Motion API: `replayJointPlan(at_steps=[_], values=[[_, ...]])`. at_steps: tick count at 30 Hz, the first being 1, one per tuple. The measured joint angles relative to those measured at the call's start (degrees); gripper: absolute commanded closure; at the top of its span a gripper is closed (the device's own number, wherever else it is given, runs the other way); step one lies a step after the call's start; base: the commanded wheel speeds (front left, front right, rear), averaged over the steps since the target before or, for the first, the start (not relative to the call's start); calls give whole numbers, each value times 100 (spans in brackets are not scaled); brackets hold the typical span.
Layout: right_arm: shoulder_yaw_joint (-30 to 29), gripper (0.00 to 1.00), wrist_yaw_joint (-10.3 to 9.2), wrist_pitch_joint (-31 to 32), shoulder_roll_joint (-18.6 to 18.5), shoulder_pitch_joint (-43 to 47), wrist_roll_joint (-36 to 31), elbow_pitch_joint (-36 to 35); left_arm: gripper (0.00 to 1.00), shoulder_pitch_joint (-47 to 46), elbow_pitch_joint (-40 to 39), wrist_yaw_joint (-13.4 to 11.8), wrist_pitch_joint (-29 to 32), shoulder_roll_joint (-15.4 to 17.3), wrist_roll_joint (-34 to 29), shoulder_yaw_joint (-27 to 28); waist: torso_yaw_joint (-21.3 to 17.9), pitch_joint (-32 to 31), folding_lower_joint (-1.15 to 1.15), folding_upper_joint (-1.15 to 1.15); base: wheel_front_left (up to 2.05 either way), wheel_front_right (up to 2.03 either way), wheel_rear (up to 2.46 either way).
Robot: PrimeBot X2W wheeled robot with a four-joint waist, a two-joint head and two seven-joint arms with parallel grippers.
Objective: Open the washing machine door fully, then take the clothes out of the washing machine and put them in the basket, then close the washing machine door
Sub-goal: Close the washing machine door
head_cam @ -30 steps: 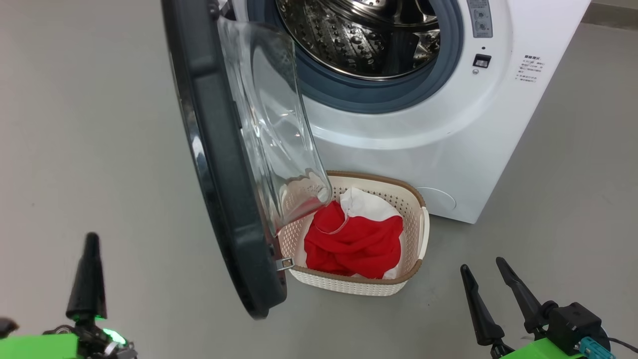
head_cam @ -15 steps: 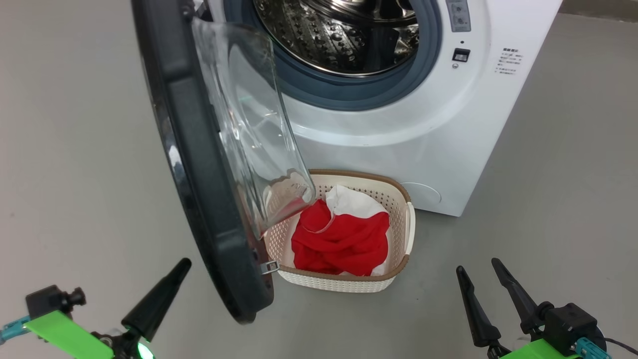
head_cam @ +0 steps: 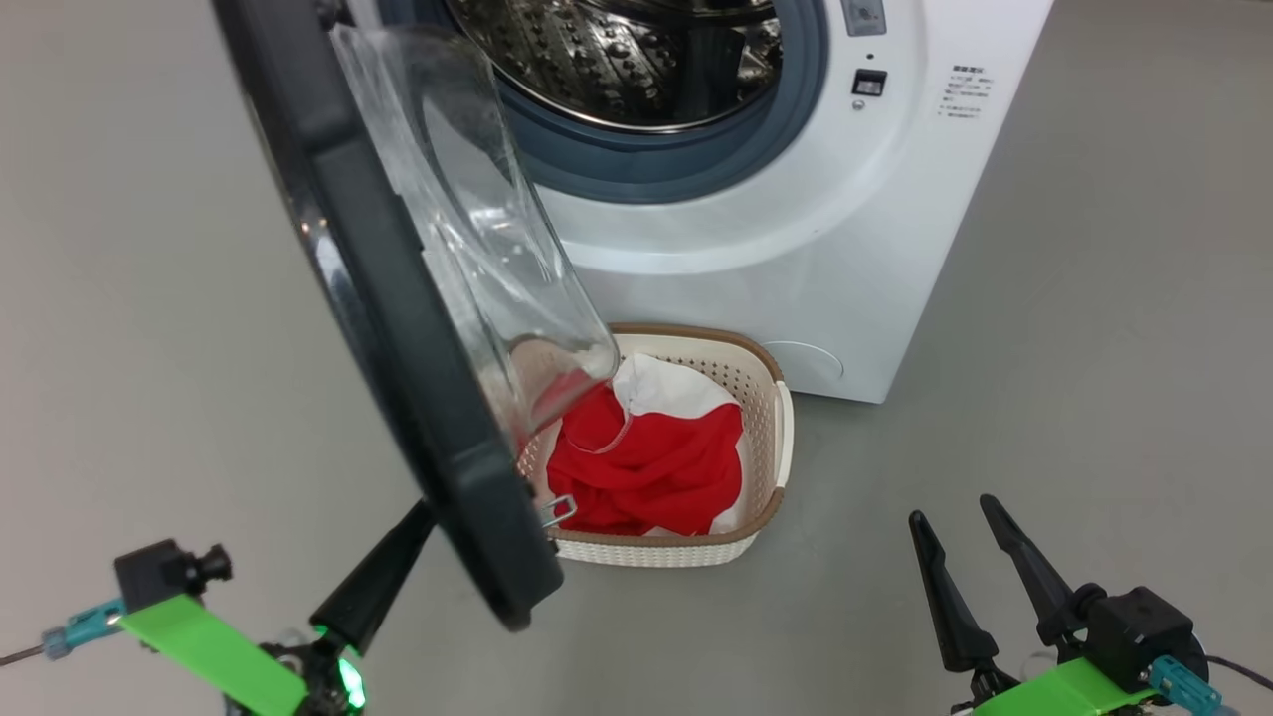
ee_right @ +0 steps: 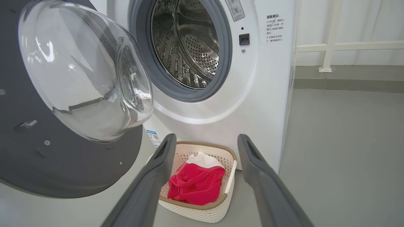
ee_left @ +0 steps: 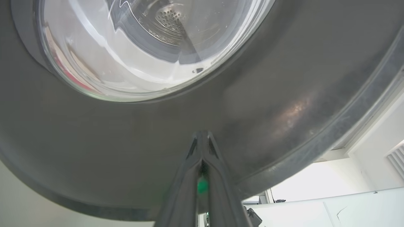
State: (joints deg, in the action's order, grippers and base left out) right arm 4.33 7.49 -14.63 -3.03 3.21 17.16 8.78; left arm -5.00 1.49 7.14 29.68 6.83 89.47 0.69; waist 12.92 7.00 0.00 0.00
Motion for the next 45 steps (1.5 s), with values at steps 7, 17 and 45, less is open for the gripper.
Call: replayJointPlan(at_steps=[7, 17, 45], values=[[-10, 0, 0, 0, -1, -135, 8, -25, 100, -346, -91, -2, -316, -179, -189, -376, -228, 141, 0, 0, 0, 0, 0], [-63, 0, 0, 0, 1, -385, 46, -59, 100, -1107, 67, -3, -971, -270, -324, -837, -668, 423, 0, 0, 0, 0, 0], [-47, 0, 0, 0, 11, -1076, 454, -97, 100, -3899, 1724, -3, -3371, 51, -664, -1622, -2078, 1438, 0, 0, 0, 0, 0]])
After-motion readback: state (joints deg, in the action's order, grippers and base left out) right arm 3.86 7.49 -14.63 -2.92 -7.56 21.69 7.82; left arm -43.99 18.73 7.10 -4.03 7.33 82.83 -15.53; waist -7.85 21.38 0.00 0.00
